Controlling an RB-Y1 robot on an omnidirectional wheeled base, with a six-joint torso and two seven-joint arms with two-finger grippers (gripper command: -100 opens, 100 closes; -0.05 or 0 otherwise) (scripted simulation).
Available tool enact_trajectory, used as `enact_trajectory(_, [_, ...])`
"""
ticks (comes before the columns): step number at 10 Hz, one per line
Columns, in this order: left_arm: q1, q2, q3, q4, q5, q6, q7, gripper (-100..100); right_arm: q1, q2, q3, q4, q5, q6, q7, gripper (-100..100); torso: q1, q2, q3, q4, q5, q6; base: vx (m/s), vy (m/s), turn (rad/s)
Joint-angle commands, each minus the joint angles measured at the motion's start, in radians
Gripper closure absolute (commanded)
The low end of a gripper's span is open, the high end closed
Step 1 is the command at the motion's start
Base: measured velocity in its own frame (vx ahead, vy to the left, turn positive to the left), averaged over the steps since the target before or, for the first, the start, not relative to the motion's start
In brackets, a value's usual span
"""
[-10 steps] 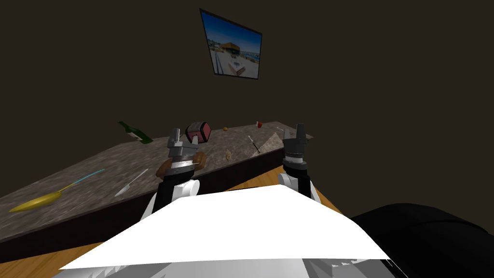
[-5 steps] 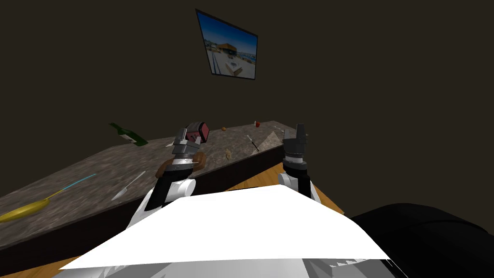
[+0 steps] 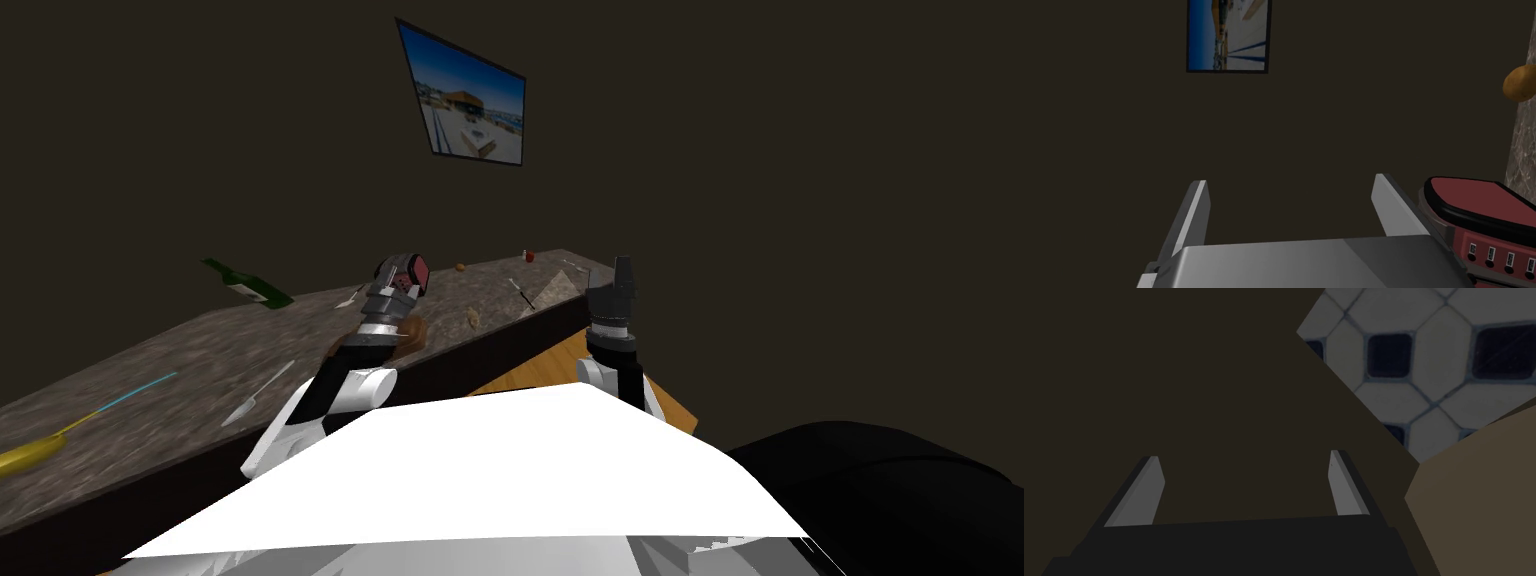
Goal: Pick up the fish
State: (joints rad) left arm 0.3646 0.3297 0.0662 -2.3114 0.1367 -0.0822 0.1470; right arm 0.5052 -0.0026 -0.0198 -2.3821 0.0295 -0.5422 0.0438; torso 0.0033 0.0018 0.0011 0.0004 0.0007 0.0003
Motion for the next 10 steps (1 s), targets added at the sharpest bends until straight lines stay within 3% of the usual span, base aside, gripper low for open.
enact_trajectory(1, [-0.024, 0.05, 0.012, 0.014, 0.043, 0.05, -0.004, -100, 0.0, 0.0, 0.0, 0.0, 0.0, 0.0, 0.0, 0, 0.0, 0.0, 0.0, 0.0, 0.0, 0.0, -0.052, 0.067, -0.233])
enact_trajectory(4, [-0.039, 0.121, 0.02, 0.022, 0.074, 0.11, -0.007, -100, 0.0, 0.0, 0.0, 0.0, 0.0, 0.0, 0.0, 0, 0.001, 0.0, 0.0, 0.0, 0.0, 0.0, -0.039, 0.054, -0.088])
enact_trajectory(5, [-0.053, 0.16, 0.027, 0.031, 0.107, 0.147, -0.009, -100, 0.0, 0.0, 0.0, 0.0, 0.0, 0.0, 0.0, 0, 0.0, 0.0, 0.0, 0.0, 0.0, -0.001, -0.042, 0.04, -0.149])
enact_trajectory(6, [-0.053, 0.171, 0.027, 0.031, 0.107, 0.156, -0.009, -100, 0.0, 0.0, 0.0, 0.0, 0.0, 0.0, 0.0, 0, 0.0, 0.0, 0.0, 0.0, 0.0, 0.0, -0.031, 0.043, -0.085])
enact_trajectory(9, [-0.08, 0.259, 0.037, 0.051, 0.176, 0.244, -0.014, -100, 0.0, 0.0, 0.0, 0.0, 0.0, 0.0, 0.0, 0, 0.0, -0.001, 0.0, 0.0, 0.0, -0.001, -0.033, 0.045, -0.136])
enact_trajectory(10, [-0.08, 0.276, 0.037, 0.051, 0.176, 0.249, -0.014, -100, 0.0, 0.0, 0.0, 0.0, 0.0, 0.0, 0.0, 0, 0.001, -0.001, 0.0, 0.0, 0.0, 0.0, -0.029, 0.044, -0.112])
